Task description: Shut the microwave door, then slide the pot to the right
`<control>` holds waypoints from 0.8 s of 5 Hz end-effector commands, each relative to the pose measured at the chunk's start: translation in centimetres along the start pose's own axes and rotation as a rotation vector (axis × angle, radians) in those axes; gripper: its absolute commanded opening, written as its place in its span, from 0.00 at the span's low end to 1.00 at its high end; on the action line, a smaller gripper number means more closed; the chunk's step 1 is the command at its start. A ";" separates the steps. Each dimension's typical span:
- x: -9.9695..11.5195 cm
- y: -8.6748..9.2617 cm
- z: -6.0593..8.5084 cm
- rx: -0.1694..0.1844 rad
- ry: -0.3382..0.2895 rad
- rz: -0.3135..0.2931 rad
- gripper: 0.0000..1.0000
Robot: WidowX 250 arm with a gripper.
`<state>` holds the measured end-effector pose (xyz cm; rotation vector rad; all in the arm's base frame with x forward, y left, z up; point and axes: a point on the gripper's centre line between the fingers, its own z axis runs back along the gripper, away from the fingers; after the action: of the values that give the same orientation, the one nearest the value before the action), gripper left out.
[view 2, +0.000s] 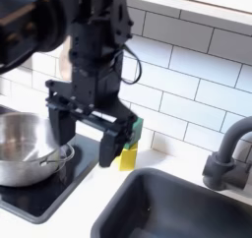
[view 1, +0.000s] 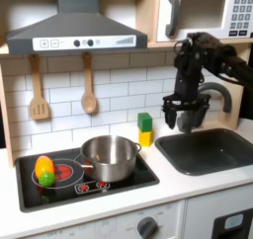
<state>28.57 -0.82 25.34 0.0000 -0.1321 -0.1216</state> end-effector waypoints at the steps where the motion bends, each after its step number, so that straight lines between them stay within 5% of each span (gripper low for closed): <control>1: -4.4 -0.8 0.3 -0.018 0.031 -0.019 1.00; 4: -5.5 -0.8 0.9 -0.022 0.016 -0.018 1.00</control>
<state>22.98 -0.99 25.47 -0.0194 -0.1145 -0.1413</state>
